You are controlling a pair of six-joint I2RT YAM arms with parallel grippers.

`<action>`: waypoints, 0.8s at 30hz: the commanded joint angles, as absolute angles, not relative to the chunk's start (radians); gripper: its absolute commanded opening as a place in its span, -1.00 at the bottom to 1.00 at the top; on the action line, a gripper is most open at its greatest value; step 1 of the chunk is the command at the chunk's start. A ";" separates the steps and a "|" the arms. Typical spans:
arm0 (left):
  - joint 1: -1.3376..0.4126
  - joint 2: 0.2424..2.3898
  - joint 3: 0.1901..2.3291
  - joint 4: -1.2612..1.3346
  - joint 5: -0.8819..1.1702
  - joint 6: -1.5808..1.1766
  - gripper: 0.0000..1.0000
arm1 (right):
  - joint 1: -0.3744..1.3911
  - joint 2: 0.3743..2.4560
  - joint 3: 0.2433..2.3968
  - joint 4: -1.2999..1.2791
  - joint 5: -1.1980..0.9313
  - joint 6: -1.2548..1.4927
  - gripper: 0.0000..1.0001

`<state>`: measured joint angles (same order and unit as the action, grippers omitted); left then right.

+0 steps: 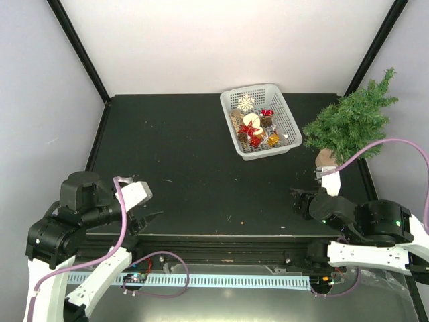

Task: Decorate the small christmas tree

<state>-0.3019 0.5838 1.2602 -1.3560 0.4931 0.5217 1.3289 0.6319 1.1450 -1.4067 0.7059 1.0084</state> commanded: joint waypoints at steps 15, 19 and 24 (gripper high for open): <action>-0.283 0.562 1.228 -1.353 0.472 0.511 0.98 | 1.331 0.595 1.107 -1.360 0.739 1.007 0.58; -0.275 0.559 1.225 -1.350 0.473 0.511 0.98 | 1.332 0.604 1.082 -1.314 0.750 0.990 0.58; -0.267 0.559 1.224 -1.348 0.473 0.511 0.98 | 1.333 0.604 1.030 -1.237 0.744 0.979 0.59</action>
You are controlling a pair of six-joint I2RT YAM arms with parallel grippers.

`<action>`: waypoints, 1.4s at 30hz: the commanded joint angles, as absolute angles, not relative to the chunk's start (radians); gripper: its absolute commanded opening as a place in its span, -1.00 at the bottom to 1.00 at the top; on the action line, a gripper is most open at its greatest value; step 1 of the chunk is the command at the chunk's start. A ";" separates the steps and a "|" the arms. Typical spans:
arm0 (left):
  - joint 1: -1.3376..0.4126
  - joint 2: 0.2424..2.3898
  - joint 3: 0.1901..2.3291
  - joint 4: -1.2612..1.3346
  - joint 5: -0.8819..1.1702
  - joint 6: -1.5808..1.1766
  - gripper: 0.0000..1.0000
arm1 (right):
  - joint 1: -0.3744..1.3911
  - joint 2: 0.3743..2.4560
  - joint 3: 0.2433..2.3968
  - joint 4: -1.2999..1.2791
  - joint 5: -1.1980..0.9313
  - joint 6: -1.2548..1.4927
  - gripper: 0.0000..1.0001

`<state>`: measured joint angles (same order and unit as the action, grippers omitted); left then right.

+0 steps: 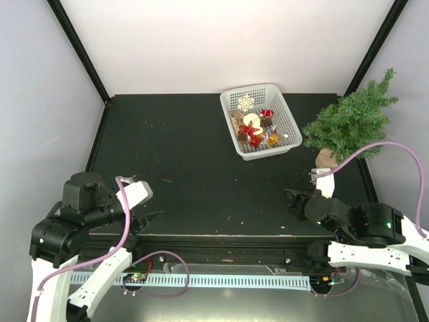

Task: Decorate the small christmas tree

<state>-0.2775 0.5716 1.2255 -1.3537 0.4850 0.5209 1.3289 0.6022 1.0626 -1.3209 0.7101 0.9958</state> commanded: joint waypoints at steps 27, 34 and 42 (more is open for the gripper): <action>-0.261 0.745 1.166 -1.230 0.498 0.485 0.98 | 1.077 0.895 0.959 -0.868 0.992 0.826 0.61; -0.261 0.791 1.132 -1.160 0.536 0.477 0.98 | 0.906 0.924 1.172 -0.755 1.160 0.470 0.61; -0.261 0.866 1.096 -1.074 0.502 0.441 0.98 | 0.497 1.002 1.520 -0.705 0.840 0.218 0.57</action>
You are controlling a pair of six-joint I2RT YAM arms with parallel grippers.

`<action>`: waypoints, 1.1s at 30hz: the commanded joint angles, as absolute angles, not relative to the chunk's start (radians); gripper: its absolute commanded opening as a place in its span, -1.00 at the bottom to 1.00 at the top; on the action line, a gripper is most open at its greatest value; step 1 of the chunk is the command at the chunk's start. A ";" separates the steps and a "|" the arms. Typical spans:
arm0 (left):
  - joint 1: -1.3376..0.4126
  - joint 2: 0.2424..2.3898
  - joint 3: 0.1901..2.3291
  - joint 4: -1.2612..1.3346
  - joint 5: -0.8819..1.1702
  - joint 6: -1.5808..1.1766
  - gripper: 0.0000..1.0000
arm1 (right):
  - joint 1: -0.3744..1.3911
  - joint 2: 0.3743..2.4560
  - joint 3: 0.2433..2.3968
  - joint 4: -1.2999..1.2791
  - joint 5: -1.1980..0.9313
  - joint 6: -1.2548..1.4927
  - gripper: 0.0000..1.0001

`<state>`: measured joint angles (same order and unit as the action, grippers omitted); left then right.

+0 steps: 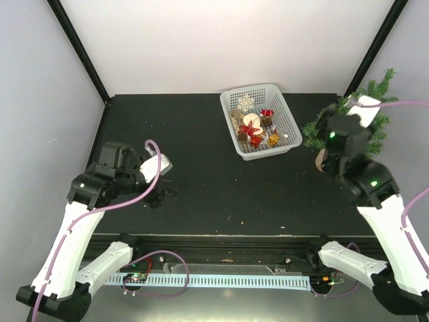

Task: Decorate the small christmas tree

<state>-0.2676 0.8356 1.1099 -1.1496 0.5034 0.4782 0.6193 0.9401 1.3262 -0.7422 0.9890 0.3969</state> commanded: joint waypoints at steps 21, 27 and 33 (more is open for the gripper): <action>-0.312 0.956 1.047 -0.995 0.449 0.416 0.98 | 0.340 1.196 1.599 -0.304 1.143 -0.149 0.60; -0.345 0.971 1.029 -0.996 0.439 0.412 0.98 | 0.291 1.188 1.536 -0.233 1.151 -0.141 0.64; -0.369 0.983 1.051 -1.007 0.436 0.416 0.98 | 0.200 1.204 1.528 -0.265 1.091 -0.042 0.63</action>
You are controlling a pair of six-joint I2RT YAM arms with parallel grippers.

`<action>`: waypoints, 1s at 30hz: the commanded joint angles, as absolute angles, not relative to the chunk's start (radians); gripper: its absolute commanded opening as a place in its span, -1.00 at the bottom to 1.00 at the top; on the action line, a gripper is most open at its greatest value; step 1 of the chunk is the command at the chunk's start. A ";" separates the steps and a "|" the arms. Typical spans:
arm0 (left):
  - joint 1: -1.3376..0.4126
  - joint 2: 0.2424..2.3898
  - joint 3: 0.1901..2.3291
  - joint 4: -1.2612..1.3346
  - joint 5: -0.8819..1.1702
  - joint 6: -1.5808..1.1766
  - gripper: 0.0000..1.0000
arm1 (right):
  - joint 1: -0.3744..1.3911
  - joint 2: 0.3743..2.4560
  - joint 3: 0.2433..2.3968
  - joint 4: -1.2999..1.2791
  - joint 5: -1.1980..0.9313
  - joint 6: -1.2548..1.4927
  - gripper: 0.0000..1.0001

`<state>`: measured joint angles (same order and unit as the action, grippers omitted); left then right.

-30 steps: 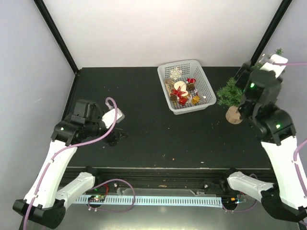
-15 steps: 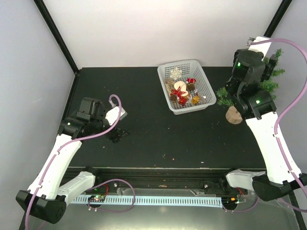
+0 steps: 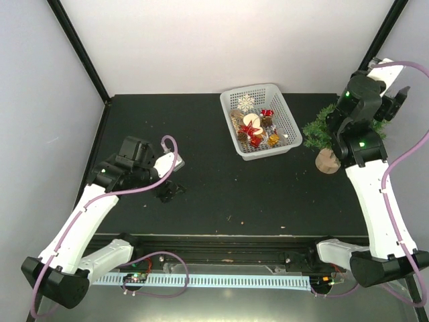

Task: Decorate the small christmas tree

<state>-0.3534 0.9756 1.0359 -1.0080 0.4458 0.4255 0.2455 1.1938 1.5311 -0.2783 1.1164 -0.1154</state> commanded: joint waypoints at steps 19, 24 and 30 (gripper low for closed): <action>-0.380 1.005 1.055 -1.005 0.447 0.419 0.98 | 0.091 1.382 1.674 -0.343 0.977 0.118 0.58; -0.380 1.004 1.053 -1.008 0.445 0.419 0.98 | 0.079 1.391 1.685 -0.347 0.977 0.125 0.46; -0.380 1.004 1.046 -1.002 0.448 0.413 0.98 | 0.074 1.392 1.683 -0.372 0.964 0.150 -0.14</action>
<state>-0.3752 1.0035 1.0363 -1.0080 0.4454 0.4255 0.0807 1.3922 1.6604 -0.3557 0.9749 0.1242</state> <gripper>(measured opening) 0.989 0.502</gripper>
